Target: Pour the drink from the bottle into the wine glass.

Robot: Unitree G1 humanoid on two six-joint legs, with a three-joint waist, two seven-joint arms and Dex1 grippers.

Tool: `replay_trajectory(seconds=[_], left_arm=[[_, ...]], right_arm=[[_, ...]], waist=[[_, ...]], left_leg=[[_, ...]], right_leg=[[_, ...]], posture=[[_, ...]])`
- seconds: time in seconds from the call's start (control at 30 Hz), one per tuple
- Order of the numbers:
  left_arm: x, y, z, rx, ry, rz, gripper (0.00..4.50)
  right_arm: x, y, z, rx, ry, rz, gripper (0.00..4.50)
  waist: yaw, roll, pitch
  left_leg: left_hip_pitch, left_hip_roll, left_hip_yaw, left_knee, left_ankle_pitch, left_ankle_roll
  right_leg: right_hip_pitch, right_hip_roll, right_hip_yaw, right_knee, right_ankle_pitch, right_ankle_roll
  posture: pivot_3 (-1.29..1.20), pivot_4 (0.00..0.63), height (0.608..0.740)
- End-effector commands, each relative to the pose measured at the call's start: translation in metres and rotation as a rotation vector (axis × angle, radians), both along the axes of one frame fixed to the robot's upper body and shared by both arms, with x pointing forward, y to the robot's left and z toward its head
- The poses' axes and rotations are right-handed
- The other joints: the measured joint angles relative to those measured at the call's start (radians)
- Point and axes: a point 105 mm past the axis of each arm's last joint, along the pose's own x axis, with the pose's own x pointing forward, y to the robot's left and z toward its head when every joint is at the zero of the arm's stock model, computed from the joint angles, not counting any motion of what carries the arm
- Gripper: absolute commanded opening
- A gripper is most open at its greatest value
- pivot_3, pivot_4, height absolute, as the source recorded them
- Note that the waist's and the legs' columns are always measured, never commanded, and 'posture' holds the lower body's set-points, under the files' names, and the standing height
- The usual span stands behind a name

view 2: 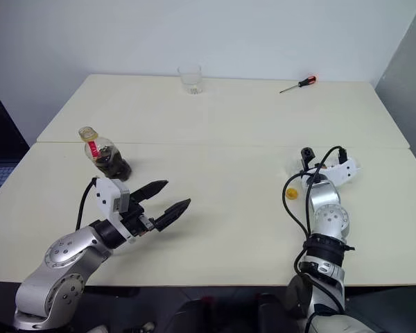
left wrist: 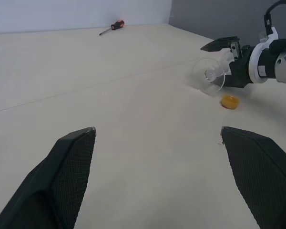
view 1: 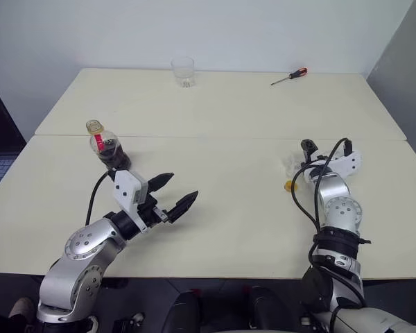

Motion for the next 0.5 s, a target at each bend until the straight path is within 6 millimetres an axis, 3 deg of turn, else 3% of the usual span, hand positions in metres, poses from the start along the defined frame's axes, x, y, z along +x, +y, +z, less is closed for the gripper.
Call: replay_trajectory(seconds=[0.03, 0.13, 0.23, 0.5], left_arm=[[-0.002, -0.002, 0.0099, 0.003, -0.044, -0.011, 4.46], [-0.0033, -0.0025, 0.0094, 0.005, -0.041, -0.018, 4.46], [-0.0034, -0.0024, 0.0093, 0.005, -0.041, -0.021, 4.5], [-0.0032, -0.0018, 0.0097, 0.008, -0.046, -0.022, 4.5]], right_arm=[[-0.0005, 0.0064, -0.0102, 0.05, 0.023, 0.007, 4.5], [-0.0009, 0.008, -0.0109, 0.056, 0.021, 0.012, 4.5], [-0.0016, 0.0085, -0.0125, 0.059, 0.021, 0.015, 3.96], [0.0001, 0.0127, -0.0116, 0.055, 0.021, 0.029, 1.15]], waist=[[0.0, 0.0, 0.0], [0.0, 0.0, 0.0], [-0.001, 0.0, 0.0], [-0.005, 0.0, 0.0]], left_leg=[[0.0, 0.0, 0.0, 0.0, 0.0, 0.0], [0.0, 0.0, 0.0, 0.0, 0.0, 0.0], [0.0, 0.0, 0.0, 0.0, 0.0, 0.0], [0.0, 0.001, 0.0, -0.001, 0.0, 0.0]], right_leg=[[0.0, 0.0, 0.0, 0.0, 0.0, 0.0], [0.0, 0.0, 0.0, 0.0, 0.0, 0.0], [0.0, 0.0, 0.0, 0.0, 0.0, 0.0], [0.0, 0.0, 0.0, 0.0, 0.0, 0.0]], posture=[[0.0, 0.15, 0.74], [0.0, 0.15, 0.74], [0.0, 0.15, 0.74], [0.0, 0.15, 0.74]])
